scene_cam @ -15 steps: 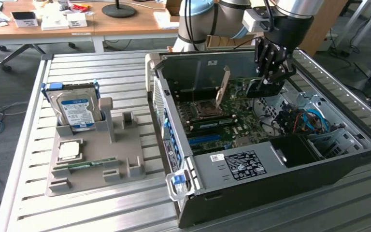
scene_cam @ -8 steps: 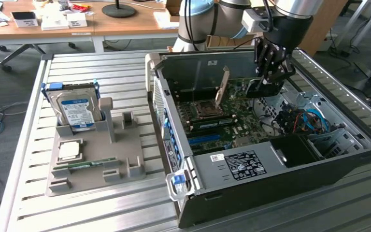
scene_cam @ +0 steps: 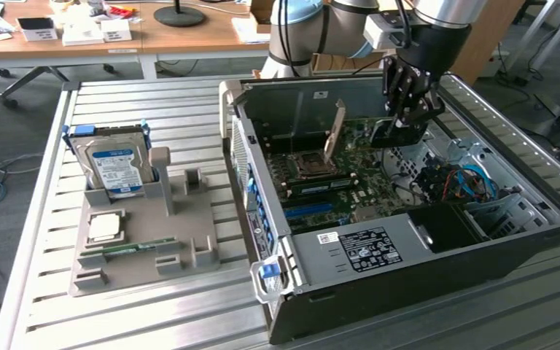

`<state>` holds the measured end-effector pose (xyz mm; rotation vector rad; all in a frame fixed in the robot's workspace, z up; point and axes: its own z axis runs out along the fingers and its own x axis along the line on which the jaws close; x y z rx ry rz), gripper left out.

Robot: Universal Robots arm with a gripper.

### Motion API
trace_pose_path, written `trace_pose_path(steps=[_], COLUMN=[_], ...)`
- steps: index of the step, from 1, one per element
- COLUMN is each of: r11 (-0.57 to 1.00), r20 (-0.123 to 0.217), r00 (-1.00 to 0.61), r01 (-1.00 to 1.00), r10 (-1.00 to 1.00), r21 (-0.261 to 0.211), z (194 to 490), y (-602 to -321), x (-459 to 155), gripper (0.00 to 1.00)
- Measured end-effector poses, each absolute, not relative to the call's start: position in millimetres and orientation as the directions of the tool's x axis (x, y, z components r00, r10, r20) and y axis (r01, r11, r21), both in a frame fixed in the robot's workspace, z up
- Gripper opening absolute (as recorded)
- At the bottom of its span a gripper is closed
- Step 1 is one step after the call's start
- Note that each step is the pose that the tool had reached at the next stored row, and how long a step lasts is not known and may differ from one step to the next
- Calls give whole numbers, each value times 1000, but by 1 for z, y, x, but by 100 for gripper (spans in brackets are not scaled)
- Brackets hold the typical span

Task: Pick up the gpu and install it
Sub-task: 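Insert the gpu into the slot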

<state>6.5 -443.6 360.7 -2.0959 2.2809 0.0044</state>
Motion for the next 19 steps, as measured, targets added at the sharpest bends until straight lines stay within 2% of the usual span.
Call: trace_pose_path(steps=[19], r11=[85], r20=[-34], r00=[-84], r01=[-996], r10=[-996], r21=[-28], z=[359], y=[-444], x=[5], gripper=[27])
